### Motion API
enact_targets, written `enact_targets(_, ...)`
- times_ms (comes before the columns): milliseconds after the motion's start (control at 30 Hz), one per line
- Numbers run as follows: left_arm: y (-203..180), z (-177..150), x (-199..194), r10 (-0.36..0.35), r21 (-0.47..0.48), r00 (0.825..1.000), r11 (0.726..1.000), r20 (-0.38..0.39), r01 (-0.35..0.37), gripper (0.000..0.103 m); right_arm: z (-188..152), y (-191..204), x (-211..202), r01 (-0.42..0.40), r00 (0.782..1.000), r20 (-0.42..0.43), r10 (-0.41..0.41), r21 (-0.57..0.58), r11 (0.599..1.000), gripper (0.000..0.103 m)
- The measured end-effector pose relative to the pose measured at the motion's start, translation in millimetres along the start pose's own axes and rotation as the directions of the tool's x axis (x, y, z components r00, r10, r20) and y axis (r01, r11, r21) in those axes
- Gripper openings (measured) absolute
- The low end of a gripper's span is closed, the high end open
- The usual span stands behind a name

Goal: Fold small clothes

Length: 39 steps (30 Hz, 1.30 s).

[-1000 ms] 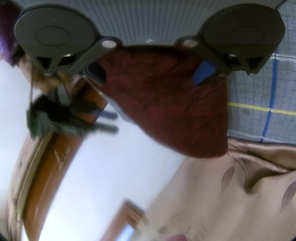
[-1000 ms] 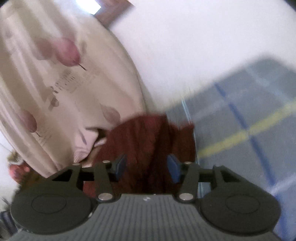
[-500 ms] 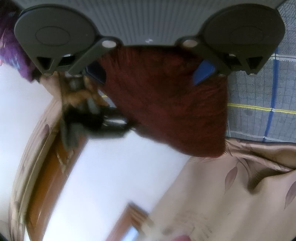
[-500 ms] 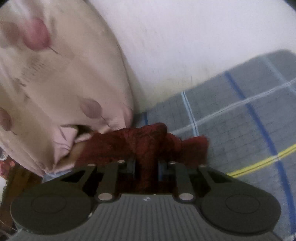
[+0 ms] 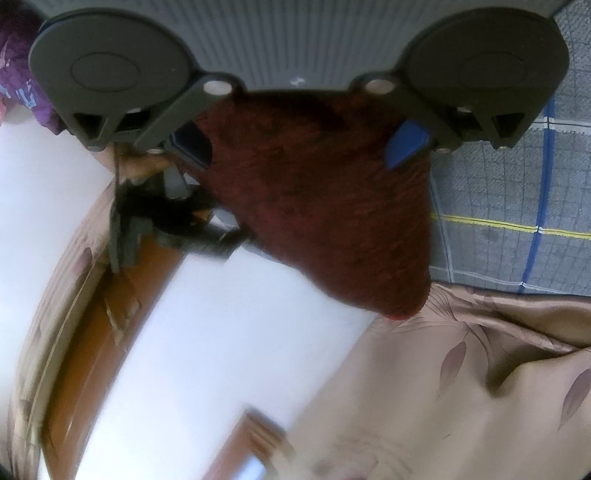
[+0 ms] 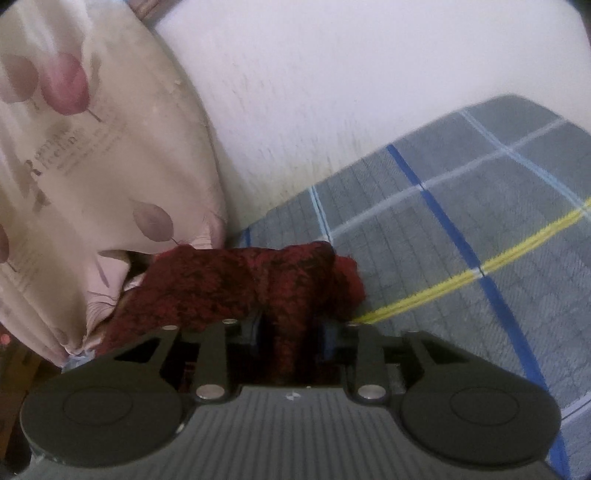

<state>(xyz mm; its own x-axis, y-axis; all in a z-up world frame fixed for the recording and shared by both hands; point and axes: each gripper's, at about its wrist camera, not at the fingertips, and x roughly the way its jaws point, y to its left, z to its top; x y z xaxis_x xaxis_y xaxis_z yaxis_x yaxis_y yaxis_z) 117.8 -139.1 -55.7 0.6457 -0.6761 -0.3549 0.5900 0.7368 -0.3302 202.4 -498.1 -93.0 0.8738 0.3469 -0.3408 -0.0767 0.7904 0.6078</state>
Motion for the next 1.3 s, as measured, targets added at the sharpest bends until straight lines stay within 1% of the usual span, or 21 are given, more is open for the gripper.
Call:
enact_targets(33,-0.3,0.6,0.2,0.002,-0.002,1.000,1.000,0.000,-0.002,0.101,0.7,1.4,-6.2,0.016,1.000,0.018,-0.016,0.003,1.000,0.072)
enact_targets(67,-1.1,1.0,-0.8,0.003,-0.002,1.000,1.000,0.003,-0.003,0.101,0.9,3.7,-12.7,0.036,0.999,0.041,-0.036,-0.003,0.999,0.095)
enact_targets(100,-1.9,1.2,-1.5,0.001,-0.003,1.000,1.000,0.005,-0.001,0.101,1.0,5.3,-17.7,0.052,0.997,0.055,-0.051,-0.019,0.998,0.103)
enact_targets(167,-2.1,0.9,-1.9,-0.003,-0.007,1.000,1.000,0.006,0.003,0.101,2.0,6.4,-25.1,0.079,0.995,0.061,-0.077,-0.037,0.996,0.102)
enact_targets(233,-3.4,0.3,-2.4,-0.001,-0.004,1.000,1.000,0.005,0.001,0.101,2.1,6.0,-21.3,0.085,0.996,0.009,-0.085,-0.031,0.996,0.102)
enact_targets(267,-3.5,0.4,-3.1,-0.001,-0.005,1.000,1.000,0.007,0.001,0.101,1.4,5.2,-16.9,0.081,0.996,-0.028,-0.082,-0.020,0.996,0.095)
enact_targets(333,-3.5,0.3,-5.4,-0.004,-0.012,1.000,1.000,0.009,0.004,0.101,-1.4,3.4,-8.8,-0.021,0.998,-0.067,0.022,0.020,1.000,0.062)
enact_targets(367,-3.3,0.6,-7.4,-0.003,-0.014,1.000,1.000,0.013,0.003,0.101,-2.1,5.1,-6.2,-0.043,0.997,-0.070,0.045,0.034,0.999,0.030)
enact_targets(433,-3.0,1.4,-13.0,0.008,-0.009,0.999,1.000,0.033,-0.008,0.101,-1.9,20.2,-1.0,-0.073,0.996,-0.051,0.074,0.004,0.997,0.030)
enact_targets(533,2.8,3.0,-18.8,0.027,-0.014,0.998,1.000,0.063,-0.026,0.101,-1.6,43.0,24.0,-0.211,0.972,-0.097,0.215,0.059,0.976,0.030)
enact_targets(600,7.4,4.1,-18.0,0.044,-0.037,0.997,0.998,0.059,-0.042,0.101,-1.8,46.1,28.5,-0.353,0.934,-0.032,0.356,0.076,0.933,0.029)
enact_targets(633,9.3,4.8,-17.5,0.030,-0.051,0.998,0.998,0.055,-0.027,0.101,-1.1,41.2,29.6,-0.376,0.926,-0.008,0.378,0.096,0.922,0.029)
enact_targets(733,5.8,5.8,-15.6,0.009,-0.036,0.999,0.999,0.054,-0.007,0.101,-7.8,21.3,36.9,-0.249,0.968,-0.031,0.250,0.030,0.968,0.029)
enact_targets(833,-2.5,4.1,-9.6,0.009,0.007,0.999,1.000,0.035,-0.009,0.101,-15.5,-2.9,37.4,-0.298,0.952,-0.035,0.303,0.116,0.948,0.028)
enact_targets(867,-5.0,3.5,-7.2,0.014,0.021,0.999,1.000,0.029,-0.014,0.101,-14.4,-4.4,34.4,-0.312,0.948,-0.029,0.318,0.122,0.942,0.031)
enact_targets(933,-6.2,2.8,-5.1,0.018,0.029,0.999,0.999,0.026,-0.019,0.101,-11.9,-3.0,24.1,-0.322,0.945,-0.019,0.326,0.111,0.940,0.044)
enact_targets(1000,-3.9,2.3,-5.1,0.010,0.003,1.000,1.000,0.026,-0.010,0.101,-8.0,-4.8,7.1,-0.313,0.949,0.000,0.315,0.119,0.942,0.076)
enact_targets(1100,-1.3,0.0,-5.8,0.007,-0.011,1.000,1.000,0.027,-0.007,0.101,-2.4,5.3,-18.0,-0.305,0.952,-0.015,0.306,0.063,0.950,0.102)
enact_targets(1167,-2.8,-1.1,-4.9,0.009,-0.002,1.000,1.000,0.026,-0.009,0.101,-2.3,12.3,-26.2,-0.298,0.953,-0.045,0.299,0.037,0.954,0.103)
enact_targets(1233,-5.4,-1.4,-4.9,0.020,0.008,0.999,1.000,0.025,-0.020,0.101,0.2,20.5,-17.1,-0.229,0.965,-0.129,0.230,0.024,0.973,0.103)
enact_targets(1300,-6.9,-0.5,-4.6,0.022,0.007,0.999,1.000,0.026,-0.022,0.101,-2.5,30.8,-1.8,-0.202,0.961,-0.195,0.195,-0.017,0.979,0.102)
